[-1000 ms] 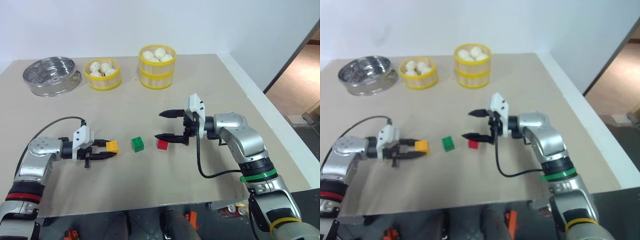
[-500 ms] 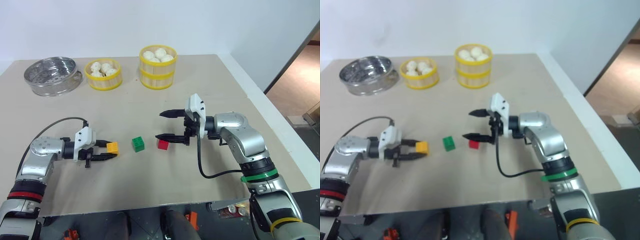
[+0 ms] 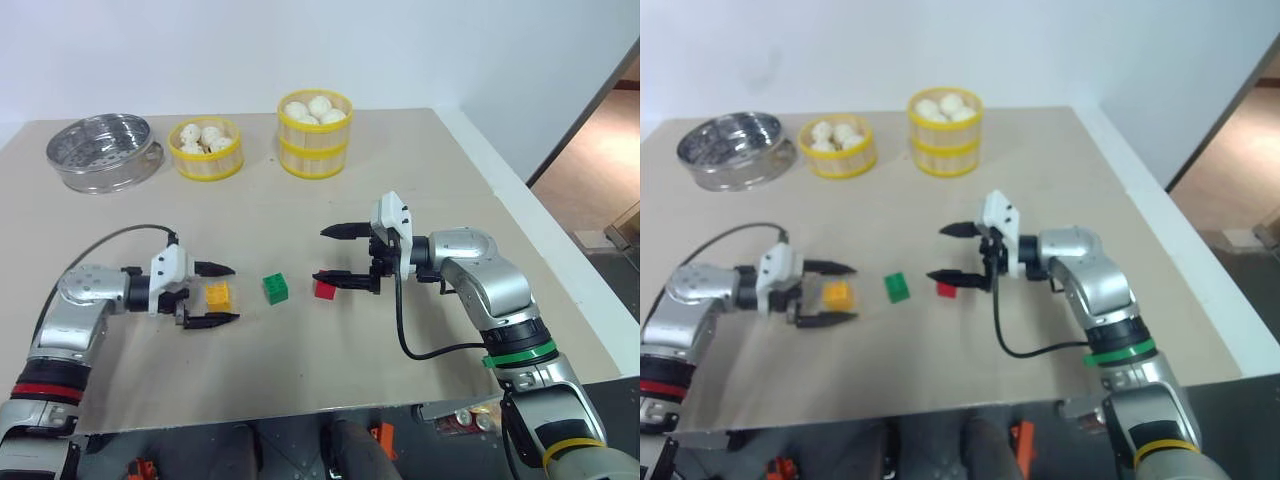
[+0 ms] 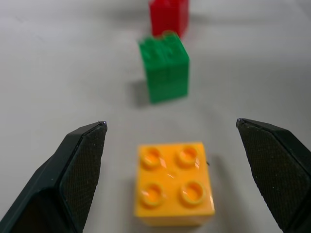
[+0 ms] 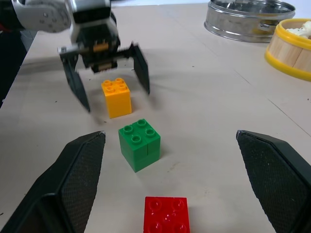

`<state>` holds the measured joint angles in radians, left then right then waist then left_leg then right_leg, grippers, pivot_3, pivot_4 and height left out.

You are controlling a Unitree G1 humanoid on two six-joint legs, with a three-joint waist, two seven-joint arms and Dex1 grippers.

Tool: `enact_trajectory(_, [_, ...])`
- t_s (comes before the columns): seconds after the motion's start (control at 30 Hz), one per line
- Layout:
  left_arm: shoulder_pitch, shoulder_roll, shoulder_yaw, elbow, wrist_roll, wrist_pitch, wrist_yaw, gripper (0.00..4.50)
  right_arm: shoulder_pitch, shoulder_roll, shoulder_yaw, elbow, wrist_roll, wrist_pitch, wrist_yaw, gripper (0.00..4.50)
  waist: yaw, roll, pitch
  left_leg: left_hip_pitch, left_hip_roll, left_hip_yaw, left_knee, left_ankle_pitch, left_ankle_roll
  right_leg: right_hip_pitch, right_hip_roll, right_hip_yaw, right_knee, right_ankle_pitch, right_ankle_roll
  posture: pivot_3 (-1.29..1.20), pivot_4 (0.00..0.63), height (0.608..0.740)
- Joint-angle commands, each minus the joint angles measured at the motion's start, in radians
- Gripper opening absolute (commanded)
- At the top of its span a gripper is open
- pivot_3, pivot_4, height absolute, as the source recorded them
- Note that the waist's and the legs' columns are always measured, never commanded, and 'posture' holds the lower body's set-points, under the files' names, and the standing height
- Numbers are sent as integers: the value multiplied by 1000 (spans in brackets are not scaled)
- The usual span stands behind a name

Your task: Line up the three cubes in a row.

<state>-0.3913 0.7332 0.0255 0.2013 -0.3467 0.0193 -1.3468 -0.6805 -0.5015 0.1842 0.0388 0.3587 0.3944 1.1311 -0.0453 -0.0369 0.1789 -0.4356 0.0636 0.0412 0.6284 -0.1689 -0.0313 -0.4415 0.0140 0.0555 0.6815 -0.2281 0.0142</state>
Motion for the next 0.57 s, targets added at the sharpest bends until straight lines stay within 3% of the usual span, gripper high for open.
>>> enact_trajectory(0.03, [-4,20,81,-133,-81,96,71,4429,-7,-5,-26,-33,7,-21,1,4500,0,0,0,0,0,0,0,0,0,0,0,0,0,0,0,0,150,740])
enact_trajectory(0.2, [-42,-37,185,-181,-156,294,322,4429,-26,1,-36,4,1,-39,-8,4500,0,0,0,0,0,-1,0,0,0,0,0,-1,0,0,0,0,150,740])
enact_trajectory(0.57, [94,-179,203,-198,21,201,679,4429,-54,62,-115,235,-79,-187,-198,4500,0,0,0,1,-1,0,1,0,0,1,-1,1,0,1,2,0,150,740])
